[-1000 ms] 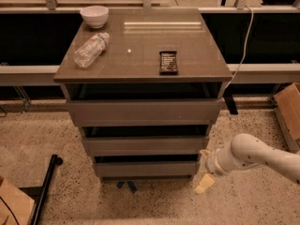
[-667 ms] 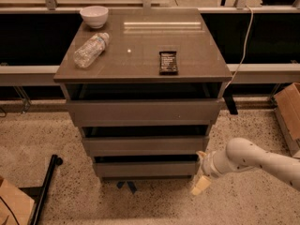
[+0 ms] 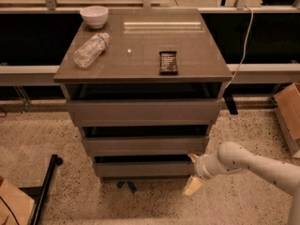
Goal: Open bottom drawer
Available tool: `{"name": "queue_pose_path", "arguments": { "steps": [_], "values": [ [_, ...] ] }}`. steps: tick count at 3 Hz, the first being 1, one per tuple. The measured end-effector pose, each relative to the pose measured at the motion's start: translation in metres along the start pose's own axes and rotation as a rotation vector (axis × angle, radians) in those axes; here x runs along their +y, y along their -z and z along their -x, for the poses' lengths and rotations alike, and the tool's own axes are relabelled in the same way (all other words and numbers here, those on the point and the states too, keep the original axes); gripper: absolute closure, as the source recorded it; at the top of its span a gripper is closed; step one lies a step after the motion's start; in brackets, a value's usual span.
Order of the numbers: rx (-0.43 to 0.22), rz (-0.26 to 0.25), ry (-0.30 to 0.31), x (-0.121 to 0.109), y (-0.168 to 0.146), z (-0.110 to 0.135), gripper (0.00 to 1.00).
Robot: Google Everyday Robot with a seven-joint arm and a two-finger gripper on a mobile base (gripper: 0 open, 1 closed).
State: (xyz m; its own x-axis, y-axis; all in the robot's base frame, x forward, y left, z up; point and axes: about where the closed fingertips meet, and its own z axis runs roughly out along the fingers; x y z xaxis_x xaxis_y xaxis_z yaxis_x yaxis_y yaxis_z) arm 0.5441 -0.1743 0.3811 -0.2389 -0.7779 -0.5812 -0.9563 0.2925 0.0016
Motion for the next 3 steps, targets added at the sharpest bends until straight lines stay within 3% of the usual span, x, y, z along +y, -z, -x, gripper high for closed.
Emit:
{"name": "queue_pose_path", "arguments": {
  "steps": [1, 3],
  "values": [
    [0.044, -0.02, 0.012, 0.0, -0.004, -0.005, 0.0],
    [0.001, -0.031, 0.051, -0.027, -0.062, -0.036, 0.0]
  ]
}}
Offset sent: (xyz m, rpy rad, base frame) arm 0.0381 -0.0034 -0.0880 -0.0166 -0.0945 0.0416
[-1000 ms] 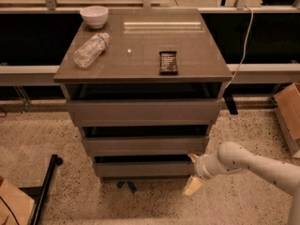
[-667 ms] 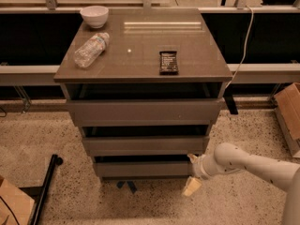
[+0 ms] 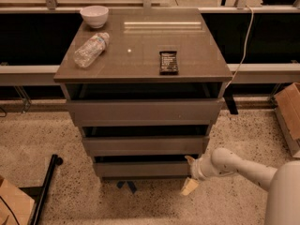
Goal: Open bottom drawer
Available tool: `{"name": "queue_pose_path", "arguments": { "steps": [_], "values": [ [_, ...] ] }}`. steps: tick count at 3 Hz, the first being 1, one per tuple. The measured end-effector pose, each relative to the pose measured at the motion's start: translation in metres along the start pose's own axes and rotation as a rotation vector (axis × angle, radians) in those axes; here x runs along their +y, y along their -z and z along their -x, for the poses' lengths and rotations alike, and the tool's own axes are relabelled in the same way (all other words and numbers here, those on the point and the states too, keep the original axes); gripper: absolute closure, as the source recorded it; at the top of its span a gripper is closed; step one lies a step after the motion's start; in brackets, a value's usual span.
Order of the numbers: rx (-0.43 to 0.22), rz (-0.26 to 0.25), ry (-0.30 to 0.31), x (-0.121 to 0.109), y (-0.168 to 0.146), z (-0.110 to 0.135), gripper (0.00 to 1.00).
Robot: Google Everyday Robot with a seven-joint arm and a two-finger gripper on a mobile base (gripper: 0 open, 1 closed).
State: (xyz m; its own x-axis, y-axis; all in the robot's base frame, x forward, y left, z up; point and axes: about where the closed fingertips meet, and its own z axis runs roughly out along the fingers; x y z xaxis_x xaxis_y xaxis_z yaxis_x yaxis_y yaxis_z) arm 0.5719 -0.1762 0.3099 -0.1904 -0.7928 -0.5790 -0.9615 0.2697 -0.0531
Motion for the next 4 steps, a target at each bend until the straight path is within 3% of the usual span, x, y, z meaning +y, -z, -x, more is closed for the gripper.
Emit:
{"name": "queue_pose_path", "arguments": {
  "steps": [2, 4],
  "values": [
    [-0.011, 0.036, -0.012, 0.005, -0.011, -0.007, 0.0],
    [-0.138, 0.038, -0.034, -0.022, -0.057, -0.015, 0.0]
  ]
}}
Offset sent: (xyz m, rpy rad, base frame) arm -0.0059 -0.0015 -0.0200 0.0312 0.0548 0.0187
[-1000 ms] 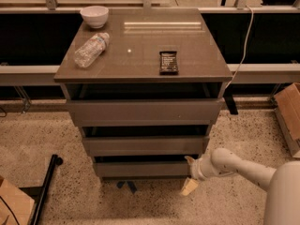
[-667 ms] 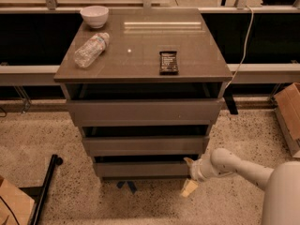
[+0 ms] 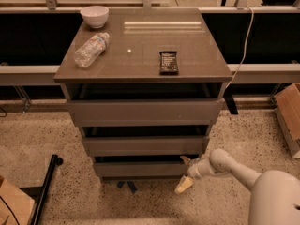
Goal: Open bottom drawer
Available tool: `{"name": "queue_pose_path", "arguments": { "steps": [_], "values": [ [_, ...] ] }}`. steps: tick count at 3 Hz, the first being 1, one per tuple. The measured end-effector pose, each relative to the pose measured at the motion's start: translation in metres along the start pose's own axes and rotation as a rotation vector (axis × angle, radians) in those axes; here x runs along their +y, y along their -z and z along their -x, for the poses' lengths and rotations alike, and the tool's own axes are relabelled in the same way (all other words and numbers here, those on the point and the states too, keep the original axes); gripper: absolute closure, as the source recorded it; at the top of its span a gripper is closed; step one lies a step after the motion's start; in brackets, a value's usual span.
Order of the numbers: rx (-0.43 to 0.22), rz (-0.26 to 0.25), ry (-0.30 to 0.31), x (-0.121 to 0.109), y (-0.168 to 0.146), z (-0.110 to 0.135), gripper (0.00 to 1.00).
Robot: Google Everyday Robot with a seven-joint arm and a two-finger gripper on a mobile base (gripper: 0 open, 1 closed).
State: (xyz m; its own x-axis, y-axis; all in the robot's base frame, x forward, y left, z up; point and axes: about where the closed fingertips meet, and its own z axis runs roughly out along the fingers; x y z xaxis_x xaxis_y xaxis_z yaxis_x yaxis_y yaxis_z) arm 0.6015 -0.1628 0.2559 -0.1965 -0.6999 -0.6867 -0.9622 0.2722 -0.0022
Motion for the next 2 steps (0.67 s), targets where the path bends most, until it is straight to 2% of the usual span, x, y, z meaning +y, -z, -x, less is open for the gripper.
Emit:
{"name": "queue_pose_path", "arguments": {
  "steps": [1, 2],
  "values": [
    [-0.059, -0.019, -0.026, -0.024, -0.017, -0.009, 0.0],
    [-0.102, -0.011, -0.056, -0.042, -0.041, -0.015, 0.0]
  ]
}}
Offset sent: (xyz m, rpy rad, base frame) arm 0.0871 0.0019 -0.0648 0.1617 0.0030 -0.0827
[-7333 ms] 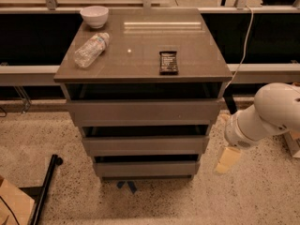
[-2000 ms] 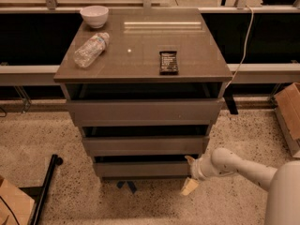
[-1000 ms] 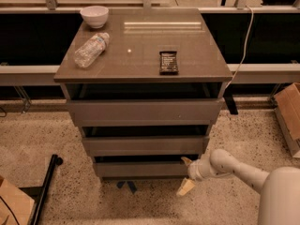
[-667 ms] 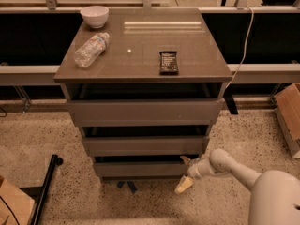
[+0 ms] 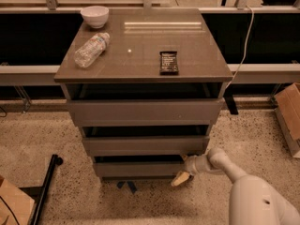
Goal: Open bottom drawer
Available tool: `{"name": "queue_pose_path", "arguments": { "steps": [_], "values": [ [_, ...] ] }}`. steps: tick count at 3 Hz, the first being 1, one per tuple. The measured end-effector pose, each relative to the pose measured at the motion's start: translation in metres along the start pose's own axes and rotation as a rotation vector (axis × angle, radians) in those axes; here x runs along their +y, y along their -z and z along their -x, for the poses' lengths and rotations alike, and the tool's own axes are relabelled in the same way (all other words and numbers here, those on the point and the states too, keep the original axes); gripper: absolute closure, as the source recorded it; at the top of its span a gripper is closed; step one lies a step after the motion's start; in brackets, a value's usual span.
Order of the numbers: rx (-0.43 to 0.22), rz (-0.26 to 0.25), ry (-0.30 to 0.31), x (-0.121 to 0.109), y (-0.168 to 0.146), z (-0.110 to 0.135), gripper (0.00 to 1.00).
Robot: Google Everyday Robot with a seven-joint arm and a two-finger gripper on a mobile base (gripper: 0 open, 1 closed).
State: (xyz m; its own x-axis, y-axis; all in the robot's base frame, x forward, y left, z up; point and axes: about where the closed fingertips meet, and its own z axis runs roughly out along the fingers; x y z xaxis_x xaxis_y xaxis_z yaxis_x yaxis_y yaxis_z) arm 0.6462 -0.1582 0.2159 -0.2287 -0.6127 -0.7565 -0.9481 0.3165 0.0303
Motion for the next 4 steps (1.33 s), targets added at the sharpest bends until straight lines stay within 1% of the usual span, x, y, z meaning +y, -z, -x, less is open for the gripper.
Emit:
{"name": "queue_pose_path", "arguments": {
  "steps": [1, 2, 3, 4],
  "values": [
    [-0.002, 0.017, -0.046, -0.01, -0.023, -0.013, 0.0],
    [0.012, 0.038, -0.093, -0.007, -0.032, -0.027, 0.15],
    [0.012, 0.038, -0.093, -0.006, -0.026, -0.021, 0.46],
    [0.012, 0.038, -0.093, -0.006, -0.022, -0.017, 0.69]
  ]
}}
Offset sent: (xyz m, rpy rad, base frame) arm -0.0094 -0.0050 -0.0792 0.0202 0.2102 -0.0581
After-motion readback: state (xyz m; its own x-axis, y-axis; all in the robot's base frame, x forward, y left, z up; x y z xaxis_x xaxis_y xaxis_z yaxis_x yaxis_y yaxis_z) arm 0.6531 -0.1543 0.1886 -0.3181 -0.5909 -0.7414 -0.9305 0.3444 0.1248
